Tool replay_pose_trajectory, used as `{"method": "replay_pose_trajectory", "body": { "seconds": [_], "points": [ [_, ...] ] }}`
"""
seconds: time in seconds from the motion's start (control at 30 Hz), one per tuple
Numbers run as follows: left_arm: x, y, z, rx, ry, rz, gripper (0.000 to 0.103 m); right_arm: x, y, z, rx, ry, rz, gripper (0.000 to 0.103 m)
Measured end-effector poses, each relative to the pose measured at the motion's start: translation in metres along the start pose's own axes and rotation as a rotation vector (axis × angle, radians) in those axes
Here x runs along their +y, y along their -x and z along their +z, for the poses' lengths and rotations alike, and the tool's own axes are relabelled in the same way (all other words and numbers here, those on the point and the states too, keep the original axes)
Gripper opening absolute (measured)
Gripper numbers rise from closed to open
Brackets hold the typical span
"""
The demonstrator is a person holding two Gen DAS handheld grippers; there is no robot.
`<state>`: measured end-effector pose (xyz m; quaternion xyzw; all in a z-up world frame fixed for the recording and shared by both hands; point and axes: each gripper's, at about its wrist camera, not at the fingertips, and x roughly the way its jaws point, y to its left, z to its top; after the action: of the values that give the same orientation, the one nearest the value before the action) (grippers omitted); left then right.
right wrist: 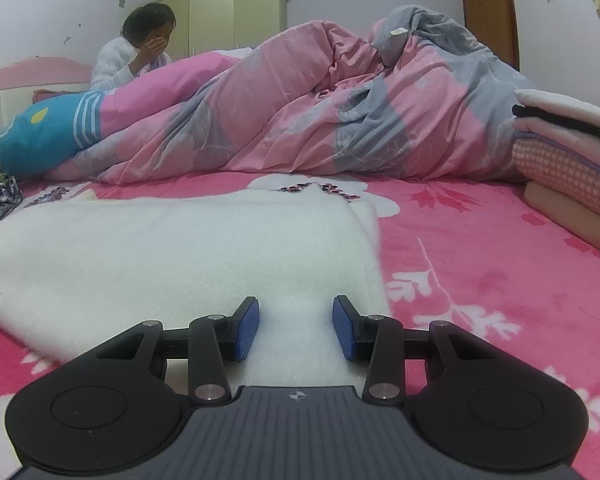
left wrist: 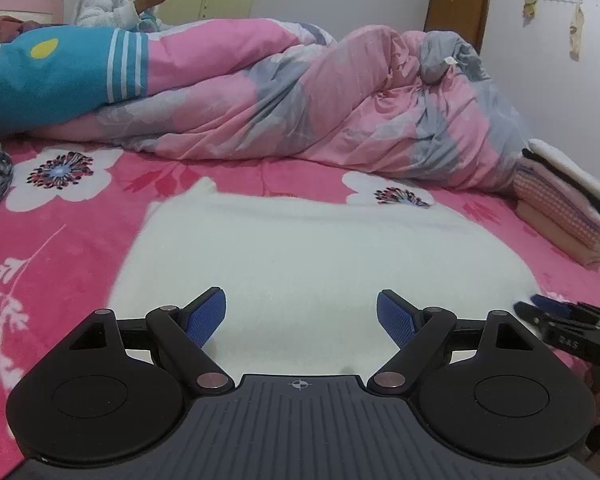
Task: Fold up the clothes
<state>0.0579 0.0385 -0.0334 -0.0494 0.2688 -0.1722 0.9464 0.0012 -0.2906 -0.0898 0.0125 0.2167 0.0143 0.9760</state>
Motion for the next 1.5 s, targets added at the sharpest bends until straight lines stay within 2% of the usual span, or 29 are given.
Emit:
{"method": "replay_pose_trajectory", "body": {
  "seconds": [0.17, 0.3, 1.5],
  "points": [
    [0.005, -0.033, -0.014, 0.071, -0.015, 0.055, 0.084, 0.000, 0.000, 0.000, -0.001, 0.001, -0.001, 0.043],
    [-0.004, -0.032, -0.020, 0.056, -0.092, 0.081, 0.087, 0.000, 0.000, 0.000, -0.002, 0.004, -0.003, 0.043],
    [-0.001, -0.030, -0.022, 0.053, -0.075, 0.059, 0.087, 0.000, 0.000, 0.001, -0.003, 0.007, -0.005, 0.043]
  ]
}}
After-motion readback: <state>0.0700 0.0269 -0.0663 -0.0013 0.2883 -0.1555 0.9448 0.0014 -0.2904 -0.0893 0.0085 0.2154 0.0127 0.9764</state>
